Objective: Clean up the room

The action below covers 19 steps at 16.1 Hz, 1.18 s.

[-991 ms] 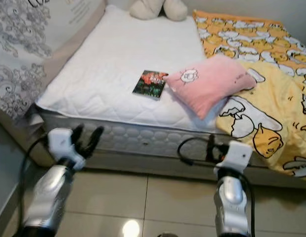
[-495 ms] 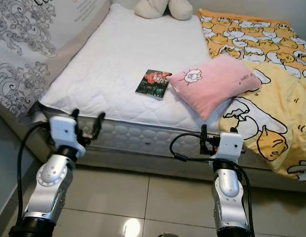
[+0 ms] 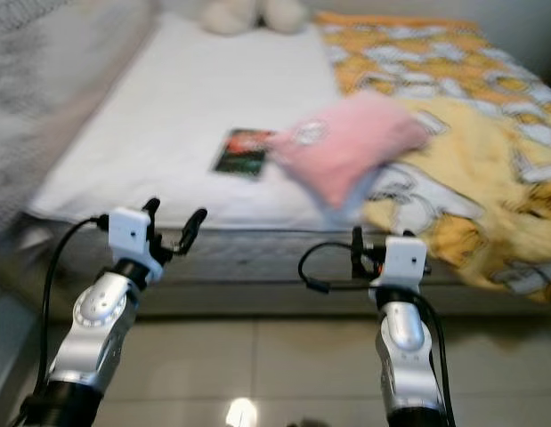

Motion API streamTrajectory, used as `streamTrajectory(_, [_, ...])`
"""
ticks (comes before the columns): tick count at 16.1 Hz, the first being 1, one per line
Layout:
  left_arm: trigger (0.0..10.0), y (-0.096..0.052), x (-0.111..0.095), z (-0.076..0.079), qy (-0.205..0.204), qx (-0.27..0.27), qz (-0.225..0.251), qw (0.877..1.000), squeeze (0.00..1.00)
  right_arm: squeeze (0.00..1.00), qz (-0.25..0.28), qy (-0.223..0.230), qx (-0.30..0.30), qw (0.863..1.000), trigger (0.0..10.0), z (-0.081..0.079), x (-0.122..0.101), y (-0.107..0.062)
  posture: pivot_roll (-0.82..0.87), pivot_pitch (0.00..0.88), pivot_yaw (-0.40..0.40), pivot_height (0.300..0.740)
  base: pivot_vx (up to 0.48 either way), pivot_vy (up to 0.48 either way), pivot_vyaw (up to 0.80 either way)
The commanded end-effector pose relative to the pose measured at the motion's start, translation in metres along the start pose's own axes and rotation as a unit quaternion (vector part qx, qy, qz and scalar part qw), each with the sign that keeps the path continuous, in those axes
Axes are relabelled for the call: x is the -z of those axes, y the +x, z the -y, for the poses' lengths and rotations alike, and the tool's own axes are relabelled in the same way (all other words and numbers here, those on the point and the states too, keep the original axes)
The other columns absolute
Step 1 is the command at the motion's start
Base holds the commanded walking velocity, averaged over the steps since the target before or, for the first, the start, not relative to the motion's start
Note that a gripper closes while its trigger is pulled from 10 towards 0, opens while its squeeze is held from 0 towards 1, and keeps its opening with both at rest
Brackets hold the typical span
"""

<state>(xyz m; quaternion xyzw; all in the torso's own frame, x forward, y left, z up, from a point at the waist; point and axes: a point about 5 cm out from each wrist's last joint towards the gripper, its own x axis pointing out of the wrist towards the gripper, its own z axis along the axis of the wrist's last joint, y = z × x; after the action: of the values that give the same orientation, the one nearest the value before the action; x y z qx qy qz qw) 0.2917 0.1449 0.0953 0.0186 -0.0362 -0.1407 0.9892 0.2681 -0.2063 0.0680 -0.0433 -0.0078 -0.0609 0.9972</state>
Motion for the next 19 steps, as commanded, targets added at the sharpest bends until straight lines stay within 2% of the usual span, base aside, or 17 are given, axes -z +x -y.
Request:
streamTrajectory(1, [10.0,0.0018,0.0028,0.0037,-0.005,0.003,-0.008,1.0,0.0,0.0,0.0,-0.007,0.007,1.0,10.0,0.0063,-0.001,-0.0001,-0.09,0.0,0.012,0.74,0.0,0.0,-0.8])
streamTrajectory(3, [10.0,0.0029,0.0038,0.0029,-0.018,0.004,-0.011,1.0,0.0,0.0,-0.002,-0.008,0.006,1.0,10.0,0.0063,-0.0008,-0.0003,-0.09,0.0,0.013,0.74,0.0,0.0,-0.8])
streamTrajectory(5, [10.0,0.0051,0.0035,0.0031,-0.014,0.001,-0.012,1.0,0.0,0.0,-0.002,-0.008,0.003,1.0,10.0,0.0053,-0.0013,0.0008,-0.09,0.0,0.012,0.74,0.384,0.287,-0.8])
streamTrajectory(9, [10.0,0.0067,0.0019,0.0053,-0.025,0.004,-0.007,1.0,0.0,0.0,-0.002,-0.013,0.002,1.0,10.0,0.0061,-0.003,0.0043,-0.09,0.0,0.013,0.74,0.389,0.279,-0.8])
streamTrajectory(11, [10.0,0.0076,0.0007,0.0024,-0.034,-0.011,-0.004,0.999,0.0,0.0,-0.004,-0.015,0.0,1.0,10.0,0.0065,-0.0026,0.0053,-0.09,0.0,0.013,0.74,0.347,0.324,-0.8])
streamTrajectory(16, [10.0,0.0076,0.0026,0.0006,-0.03,-0.023,-0.012,0.999,0.0,0.0,-0.005,-0.005,-0.027,1.0,10.0,-0.0007,-0.0013,0.0048,-0.09,0.0,0.013,0.74,0.059,0.428,0.0])
streamTrajectory(19, [10.0,0.0088,0.0015,0.0004,-0.03,-0.031,-0.011,0.999,0.0,0.0,-0.005,-0.011,-0.033,0.999,10.0,-0.0027,-0.0022,0.0055,-0.09,0.0,0.012,0.74,0.172,0.421,0.59])
